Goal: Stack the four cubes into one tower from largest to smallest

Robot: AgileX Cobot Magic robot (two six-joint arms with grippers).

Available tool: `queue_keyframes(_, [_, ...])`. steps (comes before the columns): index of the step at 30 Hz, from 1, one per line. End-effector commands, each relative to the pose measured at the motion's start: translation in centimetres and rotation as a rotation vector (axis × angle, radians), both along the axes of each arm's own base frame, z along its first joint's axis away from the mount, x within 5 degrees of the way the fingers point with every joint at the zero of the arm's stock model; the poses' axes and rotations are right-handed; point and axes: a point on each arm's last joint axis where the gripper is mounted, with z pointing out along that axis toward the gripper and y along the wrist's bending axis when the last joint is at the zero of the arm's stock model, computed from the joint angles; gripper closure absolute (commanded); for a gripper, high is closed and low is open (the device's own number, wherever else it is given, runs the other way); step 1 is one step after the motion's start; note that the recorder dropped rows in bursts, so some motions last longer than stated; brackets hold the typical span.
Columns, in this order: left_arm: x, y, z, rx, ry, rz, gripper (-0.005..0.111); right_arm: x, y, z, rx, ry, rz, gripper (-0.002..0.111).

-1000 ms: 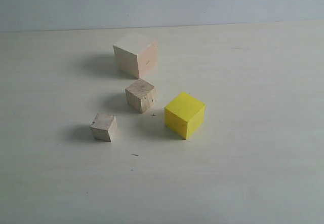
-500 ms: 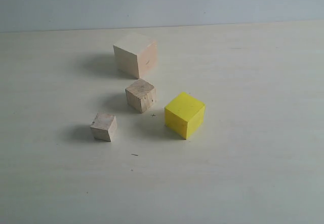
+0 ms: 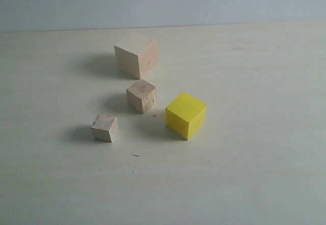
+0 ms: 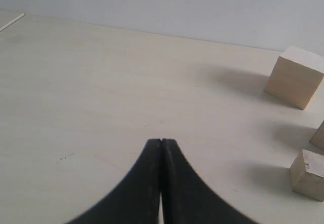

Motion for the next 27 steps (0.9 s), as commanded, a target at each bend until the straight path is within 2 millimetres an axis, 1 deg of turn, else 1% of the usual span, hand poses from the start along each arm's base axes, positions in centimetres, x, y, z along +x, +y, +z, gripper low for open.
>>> queue_keyframes(1, [0.0, 0.0, 0.0, 0.010, -0.010, 0.000, 0.107, 1.0, 0.2, 3.9, -0.023, 0.080, 0.010, 0.108])
queue_keyframes(2, [0.0, 0.0, 0.0, 0.010, -0.010, 0.000, 0.107, 1.8, 0.4, 5.1, -0.032, 0.148, 0.019, 0.108])
queue_keyframes(3, [0.0, 0.0, 0.0, 0.010, -0.010, 0.000, 0.107, 2.4, 0.4, 5.8, -0.040, 0.188, 0.023, 0.108])
queue_keyframes(4, [0.0, 0.0, 0.0, 0.010, -0.010, 0.000, 0.107, 3.8, 0.6, 6.9, -0.068, 0.264, 0.025, 0.108])
queue_keyframes(5, [0.0, 0.0, 0.0, 0.010, -0.010, 0.000, 0.107, 4.5, 0.7, 7.6, -0.077, 0.291, 0.027, 0.108])
queue_keyframes(6, [0.0, 0.0, 0.0, 0.010, -0.010, 0.000, 0.107, 5.8, 0.9, 9.1, -0.104, 0.324, 0.032, 0.108])
queue_keyframes(7, [0.0, 0.0, 0.0, 0.010, -0.010, 0.000, 0.107, 6.7, 1.2, 9.8, -0.133, 0.355, 0.053, 0.108])
queue_keyframes(8, [0.0, 0.0, 0.0, 0.010, -0.010, 0.000, 0.107, 8.1, 1.8, 10.6, -0.182, 0.404, 0.090, 0.108])
queue_keyframes(10, [0.0, 0.0, 0.0, 0.010, -0.010, 0.000, 0.107, 10.2, 3.4, 10.8, -0.278, 0.523, 0.189, 0.108])
queue_keyframes(11, [0.0, 0.0, 0.0, 0.010, -0.010, 0.000, 0.107, 11.1, 4.2, 10.5, -0.295, 0.577, 0.237, 0.108])
queue_keyframes(12, [0.0, 0.0, 0.0, 0.010, -0.010, 0.000, 0.107, 12.3, 5.1, 10.0, -0.295, 0.640, 0.289, 0.108])
queue_keyframes(14, [0.0, 0.0, 0.0, 0.010, -0.010, 0.000, 0.107, 13.7, 5.9, 9.4, -0.249, 0.685, 0.320, 0.108])
queue_keyframes(17, [0.0, 0.0, 0.0, 0.010, -0.010, 0.000, 0.107, 14.7, 6.1, 8.7, -0.233, 0.715, 0.324, 0.108])
queue_keyframes(22, [0.0, 0.0, 0.0, 0.010, -0.010, 0.000, 0.107, 15.6, 6.2, 8.7, -0.216, 0.680, 0.302, 0.108])
queue_keyframes(27, [0.0, 0.0, 0.0, 0.010, -0.010, 0.000, 0.107, 16.5, 6.5, 8.5, -0.110, 0.677, 0.307, 0.108])
